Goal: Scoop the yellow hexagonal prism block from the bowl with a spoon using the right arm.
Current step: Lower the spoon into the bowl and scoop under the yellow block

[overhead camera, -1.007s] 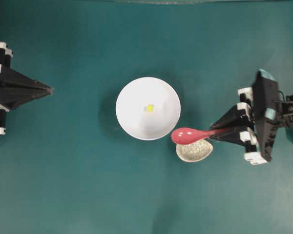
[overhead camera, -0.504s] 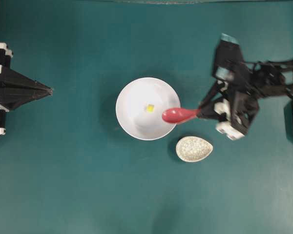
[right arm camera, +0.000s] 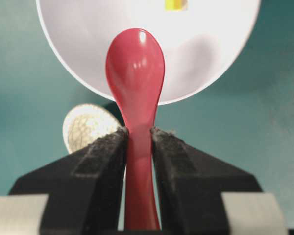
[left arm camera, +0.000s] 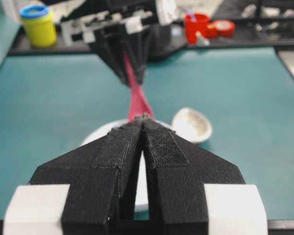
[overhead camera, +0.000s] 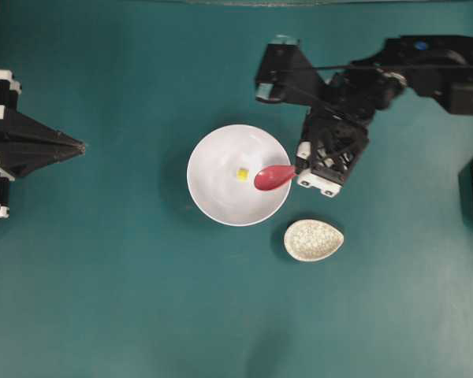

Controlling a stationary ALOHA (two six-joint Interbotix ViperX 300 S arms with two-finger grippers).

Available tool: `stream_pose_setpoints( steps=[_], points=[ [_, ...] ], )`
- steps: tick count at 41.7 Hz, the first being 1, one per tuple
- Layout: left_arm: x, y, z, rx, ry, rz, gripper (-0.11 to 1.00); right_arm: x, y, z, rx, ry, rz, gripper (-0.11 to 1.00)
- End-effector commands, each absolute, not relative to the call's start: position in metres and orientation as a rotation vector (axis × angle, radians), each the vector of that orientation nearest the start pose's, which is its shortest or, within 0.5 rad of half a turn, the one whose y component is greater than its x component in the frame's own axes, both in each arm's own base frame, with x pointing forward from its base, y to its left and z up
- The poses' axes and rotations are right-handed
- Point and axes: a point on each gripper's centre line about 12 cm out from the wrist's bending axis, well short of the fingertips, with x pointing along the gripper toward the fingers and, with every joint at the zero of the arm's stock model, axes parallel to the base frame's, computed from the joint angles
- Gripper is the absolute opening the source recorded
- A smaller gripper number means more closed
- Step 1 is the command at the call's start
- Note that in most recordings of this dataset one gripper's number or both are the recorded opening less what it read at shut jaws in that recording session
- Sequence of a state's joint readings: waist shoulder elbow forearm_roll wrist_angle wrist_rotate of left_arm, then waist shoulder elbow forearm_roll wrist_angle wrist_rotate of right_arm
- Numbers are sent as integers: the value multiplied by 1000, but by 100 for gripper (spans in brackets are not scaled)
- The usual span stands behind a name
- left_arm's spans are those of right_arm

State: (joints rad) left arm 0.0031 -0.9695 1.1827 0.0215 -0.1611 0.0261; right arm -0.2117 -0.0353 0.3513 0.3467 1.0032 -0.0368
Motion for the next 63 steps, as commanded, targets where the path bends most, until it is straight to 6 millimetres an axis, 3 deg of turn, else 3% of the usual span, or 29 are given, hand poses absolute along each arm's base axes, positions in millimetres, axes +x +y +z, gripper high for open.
stream_pose_setpoints(
  steps=[1, 13, 51, 63],
  points=[
    [200, 0, 287, 49, 26, -2, 0, 372, -46, 243, 436, 1266, -26, 23],
    [200, 0, 287, 49, 25, -2, 0, 380, -58, 238, 387, 1317, -98, 23],
    [200, 0, 287, 55, 26, -2, 0, 404, -51, 204, 366, 1336, -81, 23],
    [200, 0, 287, 56, 31, -2, 0, 417, -48, 203, 350, 1267, -80, 23]
  ],
)
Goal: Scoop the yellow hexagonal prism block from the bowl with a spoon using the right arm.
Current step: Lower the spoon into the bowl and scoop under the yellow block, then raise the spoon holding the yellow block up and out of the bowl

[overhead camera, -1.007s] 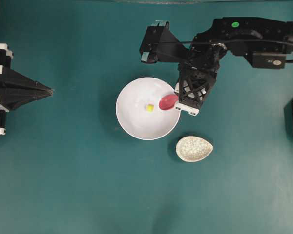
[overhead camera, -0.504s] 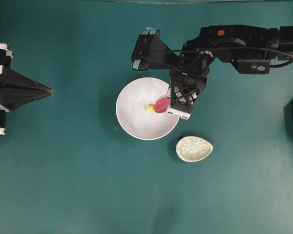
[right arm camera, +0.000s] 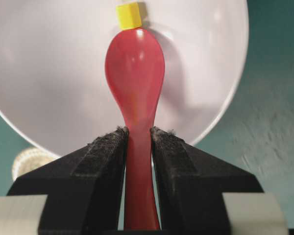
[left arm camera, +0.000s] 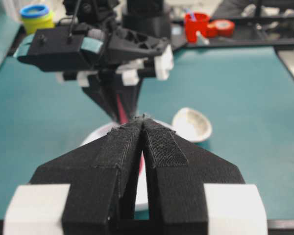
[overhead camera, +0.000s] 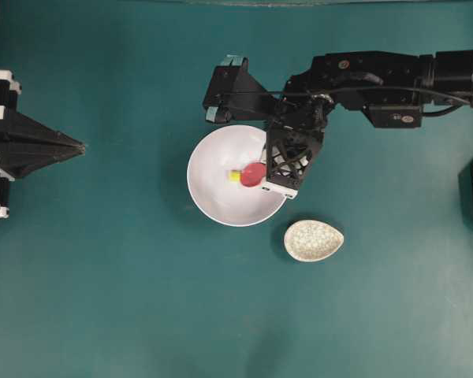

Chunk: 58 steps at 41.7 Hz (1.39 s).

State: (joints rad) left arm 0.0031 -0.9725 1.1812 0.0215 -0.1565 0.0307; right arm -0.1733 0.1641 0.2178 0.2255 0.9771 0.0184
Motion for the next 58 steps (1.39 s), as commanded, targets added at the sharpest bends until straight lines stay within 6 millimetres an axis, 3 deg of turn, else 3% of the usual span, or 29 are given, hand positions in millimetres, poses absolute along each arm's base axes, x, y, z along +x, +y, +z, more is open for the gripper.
stream_pose_setpoints(
  steps=[1, 36, 58],
  points=[
    [200, 0, 286, 58, 32, -2, 0, 418, -48, 203, 349, 1257, -81, 23],
    [200, 0, 286, 59, 40, -2, 0, 441, -43, 212, 328, 1053, -91, 23],
    [200, 0, 286, 61, 38, -2, 0, 431, -43, 227, 334, 994, -101, 23]
  ],
)
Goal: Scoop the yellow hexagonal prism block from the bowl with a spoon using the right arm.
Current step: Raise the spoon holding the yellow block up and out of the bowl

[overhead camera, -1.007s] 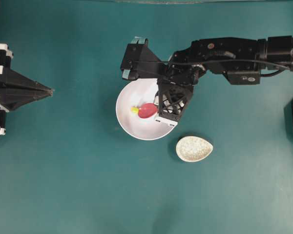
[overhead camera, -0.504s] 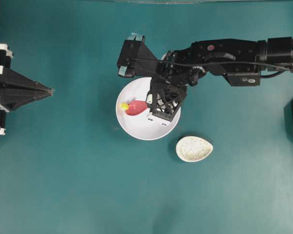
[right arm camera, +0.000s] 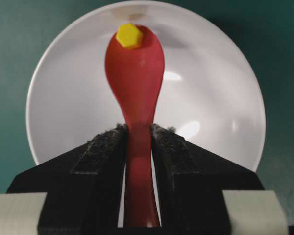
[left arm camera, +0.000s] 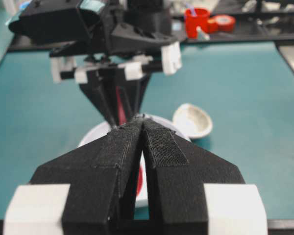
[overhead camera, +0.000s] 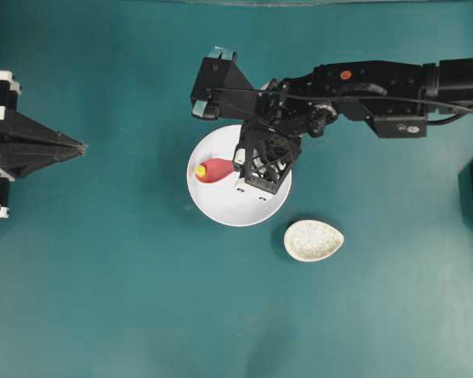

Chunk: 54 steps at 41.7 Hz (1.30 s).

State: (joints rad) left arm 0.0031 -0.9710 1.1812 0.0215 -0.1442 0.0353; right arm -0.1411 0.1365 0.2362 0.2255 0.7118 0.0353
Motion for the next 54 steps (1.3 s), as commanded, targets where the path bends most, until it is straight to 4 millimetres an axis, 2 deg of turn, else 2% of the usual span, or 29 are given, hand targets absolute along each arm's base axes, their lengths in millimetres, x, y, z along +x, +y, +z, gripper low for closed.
stream_pose_setpoints(
  steps=[1, 10, 19, 30, 36, 54],
  points=[
    [200, 0, 286, 61, 38, -2, 0, 430, -43, 229, 335, 984, -102, 23],
    [200, 0, 286, 61, 40, -2, 0, 417, -44, 243, 334, 886, -115, 23],
    [200, 0, 286, 61, 41, -2, 0, 398, -46, 269, 316, 657, -139, 23],
    [200, 0, 286, 61, 41, -2, 0, 359, -42, 294, 275, 380, -151, 23],
    [200, 0, 286, 61, 40, -2, 0, 343, -40, 300, 276, 343, -150, 23],
    [200, 0, 285, 62, 43, -2, 0, 341, -39, 300, 274, 343, -148, 23]
  ],
)
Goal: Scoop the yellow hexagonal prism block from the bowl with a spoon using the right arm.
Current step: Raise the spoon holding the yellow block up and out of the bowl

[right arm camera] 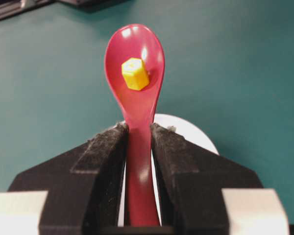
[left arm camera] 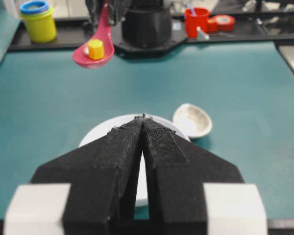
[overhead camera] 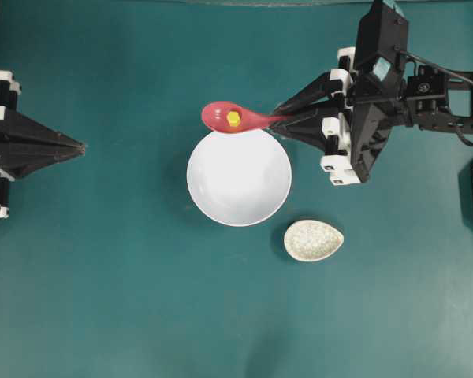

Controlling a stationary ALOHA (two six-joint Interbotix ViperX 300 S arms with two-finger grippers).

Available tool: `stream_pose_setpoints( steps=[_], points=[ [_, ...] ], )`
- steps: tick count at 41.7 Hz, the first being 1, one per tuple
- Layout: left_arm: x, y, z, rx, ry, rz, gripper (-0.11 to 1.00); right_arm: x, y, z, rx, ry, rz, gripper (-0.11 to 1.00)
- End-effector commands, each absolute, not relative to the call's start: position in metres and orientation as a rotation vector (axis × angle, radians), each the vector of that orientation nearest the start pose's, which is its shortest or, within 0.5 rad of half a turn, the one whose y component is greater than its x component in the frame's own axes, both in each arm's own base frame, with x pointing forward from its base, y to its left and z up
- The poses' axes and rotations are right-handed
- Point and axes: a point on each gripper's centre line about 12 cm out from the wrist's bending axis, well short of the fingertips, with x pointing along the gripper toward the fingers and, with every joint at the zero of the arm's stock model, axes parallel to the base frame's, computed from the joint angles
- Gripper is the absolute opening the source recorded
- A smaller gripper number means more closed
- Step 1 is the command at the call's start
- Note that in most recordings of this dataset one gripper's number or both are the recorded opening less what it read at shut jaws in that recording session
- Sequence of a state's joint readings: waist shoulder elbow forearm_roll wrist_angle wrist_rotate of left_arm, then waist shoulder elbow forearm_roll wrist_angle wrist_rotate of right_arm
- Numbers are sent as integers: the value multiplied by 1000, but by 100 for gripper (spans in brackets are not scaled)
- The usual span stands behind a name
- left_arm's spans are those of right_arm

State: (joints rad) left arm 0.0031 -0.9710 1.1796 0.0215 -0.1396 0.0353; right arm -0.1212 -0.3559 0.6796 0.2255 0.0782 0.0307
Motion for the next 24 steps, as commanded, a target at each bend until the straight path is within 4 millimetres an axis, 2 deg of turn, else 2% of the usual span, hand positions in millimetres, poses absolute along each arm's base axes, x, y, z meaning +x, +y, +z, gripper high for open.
stream_pose_setpoints(
  steps=[1, 24],
  points=[
    [200, 0, 285, 64, 43, -2, 0, 341, -39, 300, 274, 343, -148, 23],
    [200, 0, 286, 112, 44, -3, 0, 340, -39, 298, 279, 365, -146, 23]
  ],
)
